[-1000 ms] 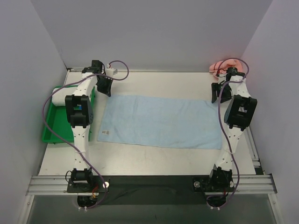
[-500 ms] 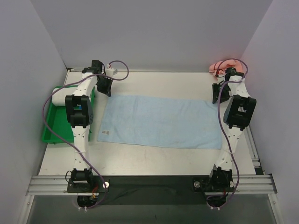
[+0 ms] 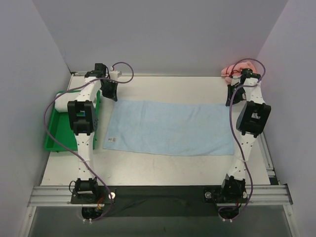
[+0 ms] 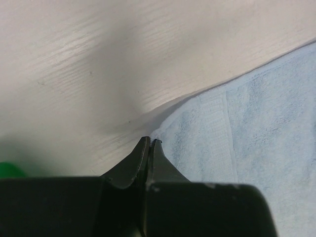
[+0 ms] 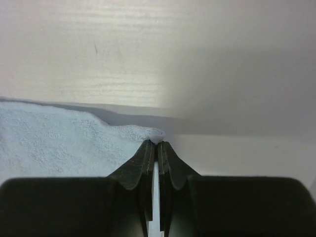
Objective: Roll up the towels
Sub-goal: Fold the towel
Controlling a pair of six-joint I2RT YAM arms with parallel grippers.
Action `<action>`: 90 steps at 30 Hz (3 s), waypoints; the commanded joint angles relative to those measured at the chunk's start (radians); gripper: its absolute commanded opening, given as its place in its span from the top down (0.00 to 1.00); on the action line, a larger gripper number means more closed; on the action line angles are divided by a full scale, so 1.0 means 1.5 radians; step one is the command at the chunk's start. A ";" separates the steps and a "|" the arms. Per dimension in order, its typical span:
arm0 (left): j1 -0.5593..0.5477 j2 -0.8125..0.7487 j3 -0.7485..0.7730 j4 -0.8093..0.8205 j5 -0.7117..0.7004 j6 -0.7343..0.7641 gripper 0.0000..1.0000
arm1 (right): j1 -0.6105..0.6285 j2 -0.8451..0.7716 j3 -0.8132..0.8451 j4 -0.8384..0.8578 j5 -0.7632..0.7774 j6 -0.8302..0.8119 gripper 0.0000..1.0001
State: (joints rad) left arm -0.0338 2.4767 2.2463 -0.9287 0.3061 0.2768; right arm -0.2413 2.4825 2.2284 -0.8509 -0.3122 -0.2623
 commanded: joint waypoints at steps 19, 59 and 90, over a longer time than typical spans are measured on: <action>0.088 -0.230 -0.170 0.098 0.206 -0.018 1.00 | -0.065 -0.221 -0.113 0.093 -0.126 0.054 1.00; 0.055 -0.248 -0.453 0.038 0.090 0.007 1.00 | -0.101 -0.188 -0.308 -0.033 -0.021 -0.092 1.00; 0.046 -0.328 -0.588 -0.011 0.113 0.134 1.00 | -0.110 -0.221 -0.342 -0.040 -0.026 -0.160 1.00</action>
State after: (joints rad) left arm 0.0486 1.9587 1.3922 -1.0351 0.4992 0.4606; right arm -0.4103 2.1101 1.7390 -0.8810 -0.3893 -0.4812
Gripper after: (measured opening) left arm 0.032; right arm 0.043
